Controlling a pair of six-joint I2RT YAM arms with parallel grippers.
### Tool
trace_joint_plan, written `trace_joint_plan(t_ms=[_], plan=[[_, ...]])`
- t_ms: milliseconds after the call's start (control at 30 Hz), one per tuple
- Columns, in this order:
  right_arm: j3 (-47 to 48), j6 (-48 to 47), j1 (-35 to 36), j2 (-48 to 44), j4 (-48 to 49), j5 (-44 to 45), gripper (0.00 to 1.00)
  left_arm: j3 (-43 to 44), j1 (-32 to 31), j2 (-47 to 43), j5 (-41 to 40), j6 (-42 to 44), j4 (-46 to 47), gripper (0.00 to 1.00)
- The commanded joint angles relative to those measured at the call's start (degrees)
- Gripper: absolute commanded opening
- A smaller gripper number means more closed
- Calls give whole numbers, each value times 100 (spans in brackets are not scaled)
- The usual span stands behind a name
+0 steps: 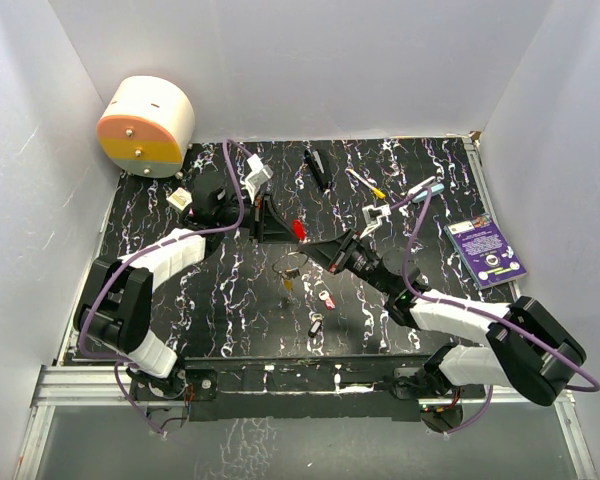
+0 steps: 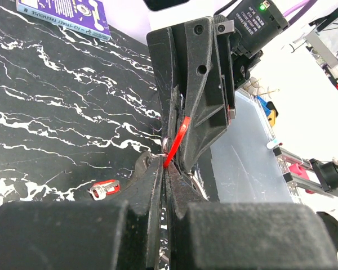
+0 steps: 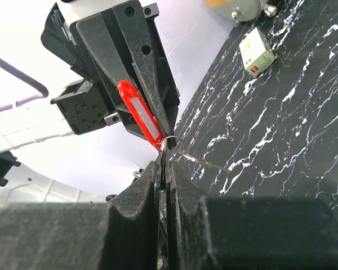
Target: Put the keys on the keyring
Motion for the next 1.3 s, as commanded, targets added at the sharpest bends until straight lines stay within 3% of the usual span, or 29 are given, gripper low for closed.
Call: trace_joint_plan(t_ms=[0, 400, 967, 1267], plan=[[-40, 121, 12, 31, 1159, 29, 8, -86, 36, -309, 188, -270, 566, 0], [-61, 317, 18, 514, 1922, 2, 8, -202, 31, -304, 186, -585, 1025, 0], [0, 546, 24, 814, 2229, -151, 8, -247, 36, -295, 129, -755, 1311, 0], [126, 903, 417, 1692, 3111, -328, 8, -253, 36, -244, 98, -969, 1588, 0]])
